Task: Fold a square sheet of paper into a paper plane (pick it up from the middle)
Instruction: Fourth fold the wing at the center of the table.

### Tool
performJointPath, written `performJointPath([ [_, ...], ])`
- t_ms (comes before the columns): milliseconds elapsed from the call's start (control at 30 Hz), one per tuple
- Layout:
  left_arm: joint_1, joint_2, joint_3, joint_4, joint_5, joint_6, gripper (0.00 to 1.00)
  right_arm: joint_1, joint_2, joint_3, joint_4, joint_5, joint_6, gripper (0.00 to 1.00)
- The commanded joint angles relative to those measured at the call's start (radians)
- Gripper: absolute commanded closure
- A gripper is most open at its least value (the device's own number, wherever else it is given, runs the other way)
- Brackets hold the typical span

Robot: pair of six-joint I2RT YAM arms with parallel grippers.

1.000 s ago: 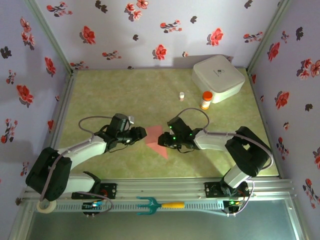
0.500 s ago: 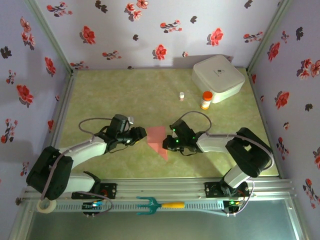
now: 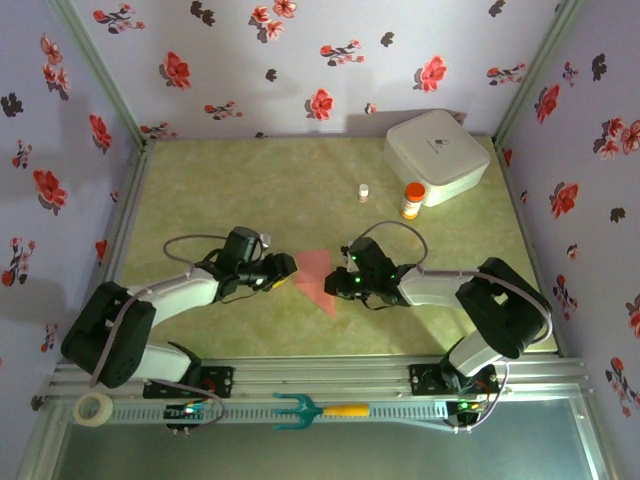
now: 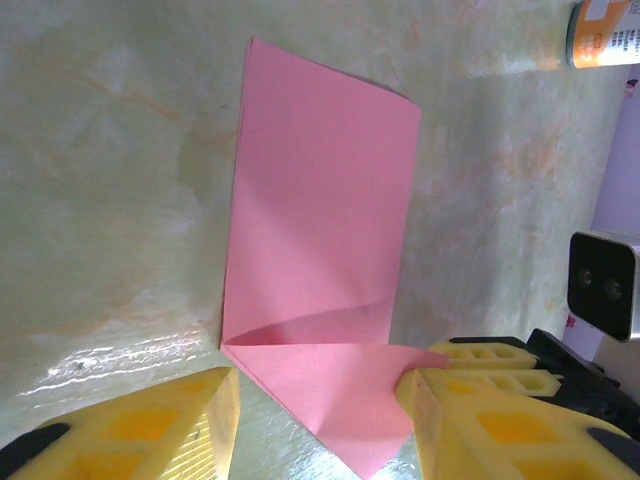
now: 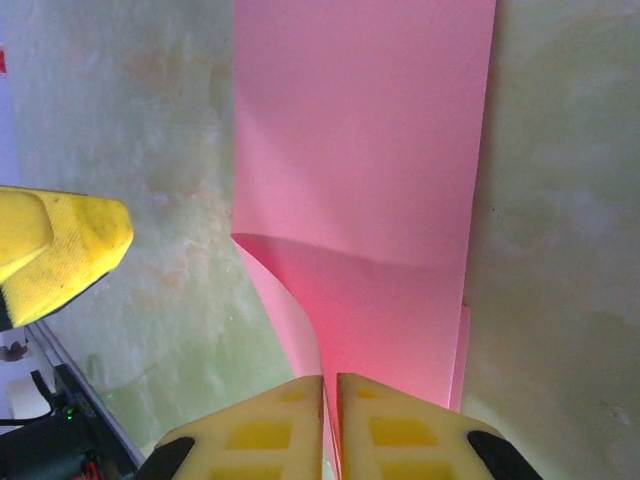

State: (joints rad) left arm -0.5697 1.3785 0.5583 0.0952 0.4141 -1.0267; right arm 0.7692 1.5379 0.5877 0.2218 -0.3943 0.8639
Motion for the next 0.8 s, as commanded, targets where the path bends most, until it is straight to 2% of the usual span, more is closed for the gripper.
performJointPath([
  [0, 0.014, 0.027, 0.036, 0.011, 0.034, 0.006, 0.5, -0.014, -0.029, -0.022, 0.042, -0.027, -0.005, 0.86],
  [67, 0.018, 0.042, 0.043, 0.011, 0.043, 0.009, 0.5, -0.021, -0.02, -0.019, 0.038, -0.043, -0.008, 0.85],
  [133, 0.019, 0.051, 0.048, 0.014, 0.051, 0.011, 0.5, -0.024, -0.019, -0.019, 0.039, -0.051, -0.007, 0.79],
  [367, 0.021, 0.074, 0.054, 0.023, 0.061, 0.01, 0.5, -0.039, -0.028, -0.016, -0.004, -0.069, -0.035, 0.77],
  [500, 0.026, 0.085, 0.051, 0.024, 0.068, 0.017, 0.5, -0.05, -0.043, -0.024, -0.018, -0.072, -0.048, 0.81],
  [667, 0.046, 0.104, 0.055, 0.032, 0.09, 0.023, 0.49, -0.064, -0.065, -0.028, -0.018, -0.094, -0.063, 0.92],
  [767, 0.057, 0.119, 0.063, 0.042, 0.109, 0.027, 0.49, -0.073, -0.077, -0.031, -0.01, -0.112, -0.071, 0.93],
])
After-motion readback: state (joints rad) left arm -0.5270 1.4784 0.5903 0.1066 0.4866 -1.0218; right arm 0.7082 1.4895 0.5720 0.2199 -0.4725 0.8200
